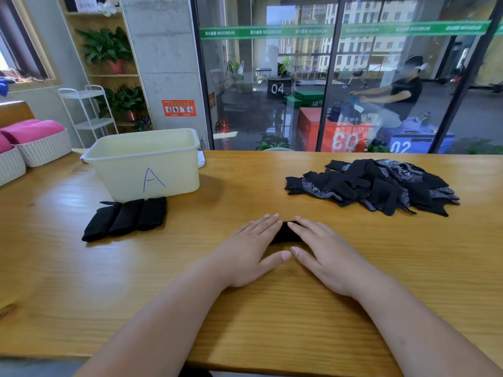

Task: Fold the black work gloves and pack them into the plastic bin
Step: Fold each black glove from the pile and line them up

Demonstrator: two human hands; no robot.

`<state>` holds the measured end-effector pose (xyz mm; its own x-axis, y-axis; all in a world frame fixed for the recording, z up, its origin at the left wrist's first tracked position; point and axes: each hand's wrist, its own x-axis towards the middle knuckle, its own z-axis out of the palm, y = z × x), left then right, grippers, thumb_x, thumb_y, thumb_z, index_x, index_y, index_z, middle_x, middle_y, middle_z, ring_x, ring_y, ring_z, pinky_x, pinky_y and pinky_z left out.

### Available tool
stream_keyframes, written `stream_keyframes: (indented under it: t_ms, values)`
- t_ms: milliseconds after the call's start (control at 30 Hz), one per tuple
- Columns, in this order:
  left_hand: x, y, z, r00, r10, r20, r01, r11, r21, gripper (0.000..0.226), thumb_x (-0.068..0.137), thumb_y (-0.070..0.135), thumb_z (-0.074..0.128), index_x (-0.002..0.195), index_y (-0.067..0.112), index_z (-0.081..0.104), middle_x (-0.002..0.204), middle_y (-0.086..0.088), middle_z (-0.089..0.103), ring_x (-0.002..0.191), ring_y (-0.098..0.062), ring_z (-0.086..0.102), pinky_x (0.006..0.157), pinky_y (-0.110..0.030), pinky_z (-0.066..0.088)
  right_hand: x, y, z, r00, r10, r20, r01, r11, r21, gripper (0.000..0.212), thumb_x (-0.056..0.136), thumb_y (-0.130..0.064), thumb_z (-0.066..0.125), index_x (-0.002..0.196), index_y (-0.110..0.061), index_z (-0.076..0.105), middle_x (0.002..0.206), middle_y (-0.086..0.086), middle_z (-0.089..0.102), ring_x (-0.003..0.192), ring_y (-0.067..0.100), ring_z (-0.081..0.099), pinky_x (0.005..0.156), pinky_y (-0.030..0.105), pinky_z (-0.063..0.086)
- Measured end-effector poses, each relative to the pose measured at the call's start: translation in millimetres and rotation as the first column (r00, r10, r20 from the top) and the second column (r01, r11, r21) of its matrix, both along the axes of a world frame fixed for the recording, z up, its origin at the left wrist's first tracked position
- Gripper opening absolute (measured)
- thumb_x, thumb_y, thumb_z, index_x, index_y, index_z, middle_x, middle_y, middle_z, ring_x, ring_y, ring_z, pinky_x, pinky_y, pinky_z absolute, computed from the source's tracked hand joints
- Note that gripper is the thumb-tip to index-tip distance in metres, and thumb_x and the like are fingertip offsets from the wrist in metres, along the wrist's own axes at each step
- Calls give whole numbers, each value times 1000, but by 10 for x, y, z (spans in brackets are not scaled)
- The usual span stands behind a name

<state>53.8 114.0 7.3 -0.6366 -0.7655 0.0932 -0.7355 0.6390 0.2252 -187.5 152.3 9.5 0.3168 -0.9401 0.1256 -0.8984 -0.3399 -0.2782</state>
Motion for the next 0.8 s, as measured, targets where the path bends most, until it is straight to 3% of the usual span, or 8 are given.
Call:
stream_keyframes:
  t_ms: [133,233,467,633,800]
  values:
    - [130,-29,116,1000,26,10,-26,999,28,82,104,76,28,170,29,20,178,14,10,163,-4,3,133,-40,14,59,10,33,1000,-7,26,10,994,-109,52,109,-59,34,158,-44,42,158,-25,40,144,1,32,118,33,38]
    - [326,-25,200,997,76,15,-77,995,59,78,103,76,29,168,33,27,177,15,15,163,-6,7,133,-40,14,154,21,89,999,6,38,-1,991,-135,45,109,-55,34,147,-46,57,139,-29,52,127,-2,43,102,30,47]
    - [1028,-14,120,981,187,-41,-189,982,-29,77,101,79,21,164,36,36,172,17,28,161,-4,16,131,-39,21,527,-27,139,994,104,44,-100,990,-101,33,108,-47,51,138,-47,65,109,-24,54,90,1,56,80,28,51]
    - [1416,-98,81,957,260,-125,-273,956,-102,95,93,90,10,160,33,45,168,14,39,160,-6,22,129,-44,26,922,-158,105,992,104,69,-96,990,-105,34,104,-54,54,135,-47,66,104,-23,55,84,4,59,76,34,54]
    - [1694,-163,36,925,345,-162,-374,901,-220,86,97,85,15,158,34,48,165,15,43,159,-7,24,131,-40,22,1317,-338,107,996,63,64,-55,991,-119,37,106,-55,51,138,-44,64,102,-19,56,82,5,57,70,30,52]
